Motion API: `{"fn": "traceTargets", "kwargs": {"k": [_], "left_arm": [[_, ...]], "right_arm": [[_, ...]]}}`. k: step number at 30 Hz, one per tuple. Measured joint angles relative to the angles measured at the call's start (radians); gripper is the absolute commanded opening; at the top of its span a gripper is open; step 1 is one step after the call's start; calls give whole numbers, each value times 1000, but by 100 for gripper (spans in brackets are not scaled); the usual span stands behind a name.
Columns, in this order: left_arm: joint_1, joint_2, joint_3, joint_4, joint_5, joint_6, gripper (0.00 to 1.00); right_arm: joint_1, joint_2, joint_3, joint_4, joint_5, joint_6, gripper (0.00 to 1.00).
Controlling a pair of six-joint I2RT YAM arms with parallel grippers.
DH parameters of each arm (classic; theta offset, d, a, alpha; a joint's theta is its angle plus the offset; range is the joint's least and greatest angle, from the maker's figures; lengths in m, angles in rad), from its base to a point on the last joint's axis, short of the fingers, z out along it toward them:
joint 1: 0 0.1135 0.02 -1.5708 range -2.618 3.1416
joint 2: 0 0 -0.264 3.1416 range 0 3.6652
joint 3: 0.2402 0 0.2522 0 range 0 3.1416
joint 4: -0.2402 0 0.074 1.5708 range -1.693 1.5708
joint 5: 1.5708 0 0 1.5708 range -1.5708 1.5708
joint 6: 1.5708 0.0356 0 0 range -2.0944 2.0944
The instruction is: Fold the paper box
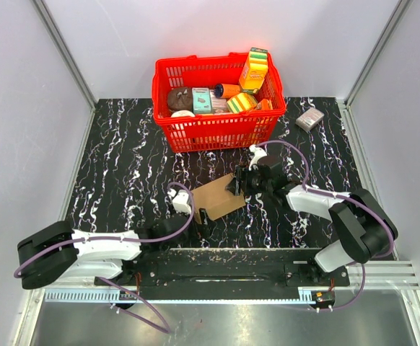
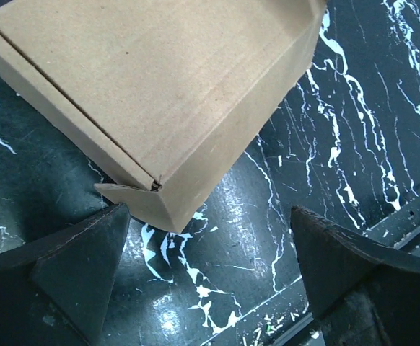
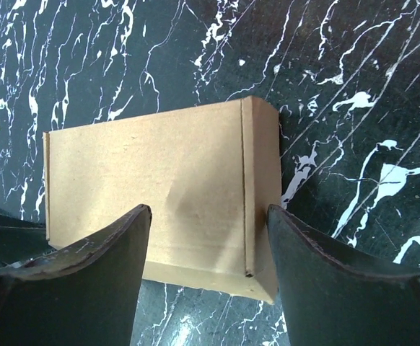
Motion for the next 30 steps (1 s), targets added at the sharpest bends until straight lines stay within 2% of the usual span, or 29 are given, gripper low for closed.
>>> {"fn": "traceTargets", "kwargs": {"k": [9,30], "left_arm": [[2,3,4,8,32,1,94],[48,23,4,27,129,-12,68]], "right_arm": [[0,0,-4,11,-16,26,66],[-18,-111,-127,40,-3,110,60]]}}
